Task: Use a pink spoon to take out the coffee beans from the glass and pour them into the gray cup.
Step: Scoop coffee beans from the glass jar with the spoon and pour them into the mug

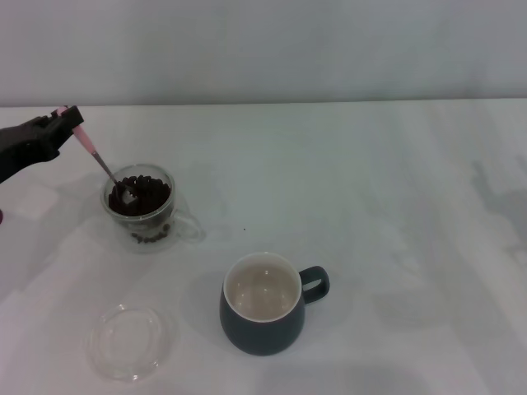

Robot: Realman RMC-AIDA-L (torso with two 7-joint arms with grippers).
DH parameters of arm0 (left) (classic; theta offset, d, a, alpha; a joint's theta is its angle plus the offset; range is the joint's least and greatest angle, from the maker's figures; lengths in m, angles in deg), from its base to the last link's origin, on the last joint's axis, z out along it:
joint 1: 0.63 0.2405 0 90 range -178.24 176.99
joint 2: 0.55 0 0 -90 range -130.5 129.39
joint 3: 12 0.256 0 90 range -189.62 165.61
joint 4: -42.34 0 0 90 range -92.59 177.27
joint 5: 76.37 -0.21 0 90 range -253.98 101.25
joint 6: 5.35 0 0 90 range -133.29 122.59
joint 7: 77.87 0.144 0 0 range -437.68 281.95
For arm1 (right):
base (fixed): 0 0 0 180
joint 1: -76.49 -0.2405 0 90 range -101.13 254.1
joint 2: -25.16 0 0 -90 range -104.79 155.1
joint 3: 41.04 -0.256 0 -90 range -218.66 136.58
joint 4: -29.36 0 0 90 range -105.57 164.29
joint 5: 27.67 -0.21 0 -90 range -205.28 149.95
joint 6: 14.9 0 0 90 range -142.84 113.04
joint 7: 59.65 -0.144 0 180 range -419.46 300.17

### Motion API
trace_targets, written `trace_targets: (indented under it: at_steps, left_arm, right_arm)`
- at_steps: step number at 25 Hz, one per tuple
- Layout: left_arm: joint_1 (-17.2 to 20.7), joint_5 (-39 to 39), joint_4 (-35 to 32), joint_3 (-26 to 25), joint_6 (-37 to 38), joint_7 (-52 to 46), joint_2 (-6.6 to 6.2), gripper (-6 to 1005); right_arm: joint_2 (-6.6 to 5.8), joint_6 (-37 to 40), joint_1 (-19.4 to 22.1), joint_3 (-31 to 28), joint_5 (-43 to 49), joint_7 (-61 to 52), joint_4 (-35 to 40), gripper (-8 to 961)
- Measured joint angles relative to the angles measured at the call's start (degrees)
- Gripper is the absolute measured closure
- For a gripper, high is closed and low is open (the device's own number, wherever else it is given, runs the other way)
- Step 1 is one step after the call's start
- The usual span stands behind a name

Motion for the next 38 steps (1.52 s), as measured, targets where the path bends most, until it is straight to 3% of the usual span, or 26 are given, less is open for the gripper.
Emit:
trace_targets:
  at_steps: [12,24,38]
  left_arm:
    - [-0.66,-1.78,1.32,0.00,3.49,-16.21,0.28,864]
    - [2.10,-0.54,1.43,-0.63,3.16,-28.76,-0.56,863]
    - [6.96,7.74,1.43,-1.24,-1.92,-29.24,-0.97,864]
  right_arm:
    - [-0.01,0.84,0.02,0.00,0.00,-1.26,-0.05,159]
    - [-0.01,0.91,0.15,0.00,0.08,-1.26,-0.11,159]
    - [-0.01,1.69,0.75,0.37,0.44,-1.26,-0.97,161]
